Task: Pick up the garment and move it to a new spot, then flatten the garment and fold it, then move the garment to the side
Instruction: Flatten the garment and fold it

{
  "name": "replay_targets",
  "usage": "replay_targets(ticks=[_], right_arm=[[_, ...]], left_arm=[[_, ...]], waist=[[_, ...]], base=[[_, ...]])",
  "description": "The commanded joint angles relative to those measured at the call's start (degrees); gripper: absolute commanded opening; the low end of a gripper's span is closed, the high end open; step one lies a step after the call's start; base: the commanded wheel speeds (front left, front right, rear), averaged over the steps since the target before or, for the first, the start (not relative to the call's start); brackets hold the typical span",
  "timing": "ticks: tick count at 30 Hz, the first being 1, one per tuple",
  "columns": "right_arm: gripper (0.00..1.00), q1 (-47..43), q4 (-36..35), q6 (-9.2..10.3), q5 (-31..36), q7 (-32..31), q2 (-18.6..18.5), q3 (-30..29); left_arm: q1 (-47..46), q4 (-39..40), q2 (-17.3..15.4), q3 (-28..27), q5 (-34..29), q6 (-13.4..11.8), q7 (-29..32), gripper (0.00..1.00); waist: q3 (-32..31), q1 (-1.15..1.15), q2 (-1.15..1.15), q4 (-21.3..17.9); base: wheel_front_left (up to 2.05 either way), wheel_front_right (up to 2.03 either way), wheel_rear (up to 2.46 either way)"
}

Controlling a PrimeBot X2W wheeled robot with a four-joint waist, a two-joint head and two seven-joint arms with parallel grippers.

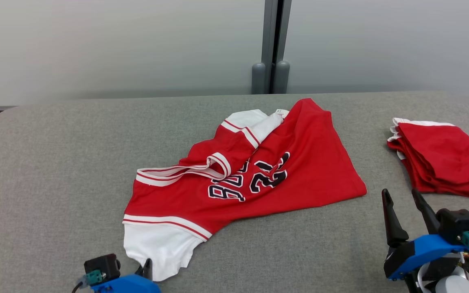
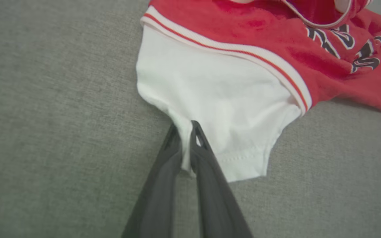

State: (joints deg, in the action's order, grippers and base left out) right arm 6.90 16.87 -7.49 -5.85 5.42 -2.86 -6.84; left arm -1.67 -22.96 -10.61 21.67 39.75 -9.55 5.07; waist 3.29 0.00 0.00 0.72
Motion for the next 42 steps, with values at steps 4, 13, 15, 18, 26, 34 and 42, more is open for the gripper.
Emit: replay_targets(ticks=[4, 13, 15, 18, 26, 34, 42], right_arm=[[1.0, 2.8, 2.1, -0.01, 1.7, -2.5, -0.1, -0.9], [1.0, 12.1, 12.4, -0.01, 5.8, -13.0, -2.6, -3.1], [1.0, 14.2, 15.3, -0.01, 4.8, -14.7, -3.3, -2.3], [1.0, 16.7, 19.3, -0.01, 3.7, -16.3, -4.6, -1.1], [1.0, 21.6, 29.1, -0.01, 2.1, -18.5, -5.3, 1.4], [0.0, 23.6, 32.5, -0.01, -1.8, -16.7, -4.9, 5.7], [0.0, 25.6, 28.8, -0.01, -5.9, -8.4, -5.8, 8.7]], left_arm=[[-1.9, 0.3, -0.1, 0.4, -0.9, 0.4, -1.3, 0.0], [-4.2, 4.9, -0.4, 1.0, -2.6, 0.6, -3.8, 0.0], [-4.8, 6.3, -0.5, 1.2, -3.0, 0.4, -4.1, 0.0], [-4.9, 7.9, -0.5, 1.4, -3.4, 0.1, -4.3, 0.0], [-5.6, 10.3, -0.7, 1.5, -3.7, -0.4, -4.9, 0.0], [-6.6, 11.9, -1.4, 0.6, -3.7, -0.2, -6.1, 0.0], [-12.2, 15.6, -2.8, -1.3, -4.3, 1.0, -8.6, 0.0]], waist=[[0.9, 0.0, 0.0, 0.7], [3.5, 0.0, 0.0, 3.6], [4.1, 0.0, 0.0, 4.3], [5.2, 0.0, 0.0, 5.2], [6.6, 0.0, 0.0, 6.4], [5.6, 0.0, 0.0, 5.2], [2.3, 0.0, 0.0, 2.8]], base=[[0.0, 0.0, 0.0], [0.0, 0.0, 0.0], [0.0, 0.0, 0.0], [0.0, 0.0, 0.0], [0.0, 0.0, 0.0], [0.0, 0.0, 0.0], [0.0, 0.0, 0.0]])
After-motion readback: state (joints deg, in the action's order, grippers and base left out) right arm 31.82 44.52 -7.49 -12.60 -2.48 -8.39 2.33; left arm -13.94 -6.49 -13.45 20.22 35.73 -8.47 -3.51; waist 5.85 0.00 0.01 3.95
